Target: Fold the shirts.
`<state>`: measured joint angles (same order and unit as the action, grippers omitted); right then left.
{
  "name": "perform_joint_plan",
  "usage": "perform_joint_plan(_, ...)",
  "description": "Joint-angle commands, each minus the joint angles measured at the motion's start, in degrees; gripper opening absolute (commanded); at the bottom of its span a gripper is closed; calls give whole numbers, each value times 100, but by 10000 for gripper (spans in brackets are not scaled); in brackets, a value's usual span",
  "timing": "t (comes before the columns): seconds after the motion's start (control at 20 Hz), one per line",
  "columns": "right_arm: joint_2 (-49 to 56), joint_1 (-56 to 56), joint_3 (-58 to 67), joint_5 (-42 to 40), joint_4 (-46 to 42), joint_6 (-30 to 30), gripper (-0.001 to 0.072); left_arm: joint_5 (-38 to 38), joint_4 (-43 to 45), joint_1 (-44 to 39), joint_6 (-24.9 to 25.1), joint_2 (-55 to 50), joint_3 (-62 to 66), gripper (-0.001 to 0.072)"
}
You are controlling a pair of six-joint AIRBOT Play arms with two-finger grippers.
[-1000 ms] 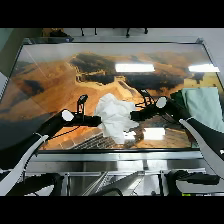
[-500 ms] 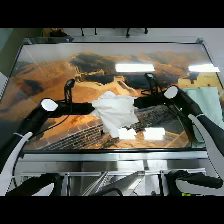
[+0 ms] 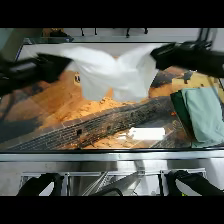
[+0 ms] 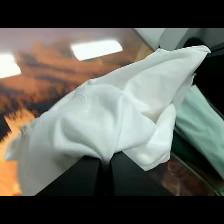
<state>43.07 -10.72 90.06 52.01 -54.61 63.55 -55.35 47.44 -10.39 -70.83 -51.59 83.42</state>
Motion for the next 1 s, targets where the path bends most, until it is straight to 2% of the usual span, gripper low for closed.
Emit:
perform_joint_plan(0.0, -595, 4, 1086, -9, -629, -181, 25, -358, 870, 374, -197, 529, 1355, 14)
perform_joint_plan(0.15, -883, 4, 1224, 44, -1174, -131, 25, -695, 1268, 1217, -212, 844, 1683, 14)
perform_joint_plan(0.25, -750, 4, 1204, 302, -1357, -98, 25, -1215, 1233, 1799, -214, 761, 1679, 14)
perform_joint_plan(0.35, -343, 4, 1172, 625, -1360, -101, 25, -1891, 953, 2046, -181, 437, 1591, 14)
perform_joint_plan(0.45, 284, 4, 1169, 986, -1329, -98, 25, -2181, 490, 1974, 101, 31, 1145, 14)
perform_joint_plan(0.6, 1561, 4, 1158, 1272, -1327, -50, 26, -1888, 400, 1526, 284, -699, 144, 14)
perform_joint_plan(0.8, 3412, 2, 1158, 1233, -1049, -33, 29, -1209, 402, 1099, 647, -1858, -1115, 15)
perform_joint_plan(0.85, 3812, 4, 1161, 1121, -1062, 203, 138, -1003, 402, 1047, 793, -2192, -1322, 16)
perform_joint_plan(0.9, 4105, 26, 1165, 988, -1097, 542, 358, -846, 400, 1043, 800, -2498, -1429, 19)
perform_joint_plan(0.95, 4247, 76, 1165, 942, -1095, 763, 474, -756, 402, 1073, 800, -2817, -1453, 93)
